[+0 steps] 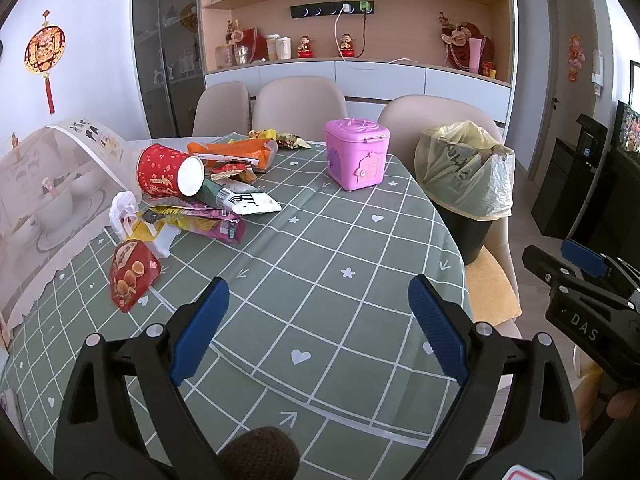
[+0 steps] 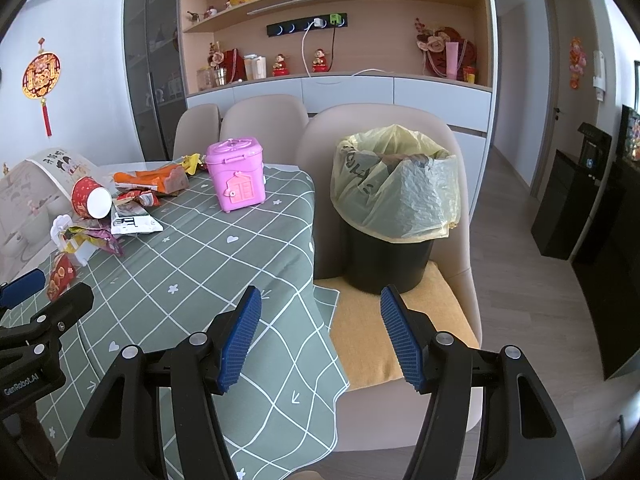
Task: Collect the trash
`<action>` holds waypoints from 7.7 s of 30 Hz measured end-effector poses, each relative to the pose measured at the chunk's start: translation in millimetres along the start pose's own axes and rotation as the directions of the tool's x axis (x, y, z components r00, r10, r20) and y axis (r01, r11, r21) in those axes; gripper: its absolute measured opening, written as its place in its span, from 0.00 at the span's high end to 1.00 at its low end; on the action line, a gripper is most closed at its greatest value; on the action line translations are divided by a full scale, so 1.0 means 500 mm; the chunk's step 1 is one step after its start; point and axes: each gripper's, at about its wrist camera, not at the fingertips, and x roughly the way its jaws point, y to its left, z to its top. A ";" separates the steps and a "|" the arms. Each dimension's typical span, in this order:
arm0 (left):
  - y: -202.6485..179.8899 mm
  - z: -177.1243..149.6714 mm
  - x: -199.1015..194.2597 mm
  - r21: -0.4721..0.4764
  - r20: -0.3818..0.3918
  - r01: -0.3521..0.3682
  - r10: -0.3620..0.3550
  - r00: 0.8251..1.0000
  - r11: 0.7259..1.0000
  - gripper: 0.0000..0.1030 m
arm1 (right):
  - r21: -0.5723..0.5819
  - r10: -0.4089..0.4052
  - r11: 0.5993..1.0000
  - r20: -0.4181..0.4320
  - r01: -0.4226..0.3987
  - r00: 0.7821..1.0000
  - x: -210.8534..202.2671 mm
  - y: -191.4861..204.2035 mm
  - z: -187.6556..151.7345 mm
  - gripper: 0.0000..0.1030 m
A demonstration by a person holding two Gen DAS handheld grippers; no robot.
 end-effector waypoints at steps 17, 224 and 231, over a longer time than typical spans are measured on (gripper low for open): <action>0.030 0.004 0.020 -0.031 -0.016 -0.013 0.012 1.000 0.999 0.16 | -0.011 0.003 1.000 -0.006 -0.003 1.000 0.007 0.001 0.001 0.43; 0.227 0.117 0.215 -0.507 -0.179 -0.099 0.008 0.984 0.856 0.40 | -0.165 0.439 0.864 -0.218 -0.476 0.872 0.375 -0.037 0.420 0.54; 0.344 0.088 0.163 -0.587 -0.147 -0.145 0.072 0.986 0.796 0.40 | -0.211 0.470 0.823 -0.268 -0.527 0.841 0.368 0.082 0.393 0.54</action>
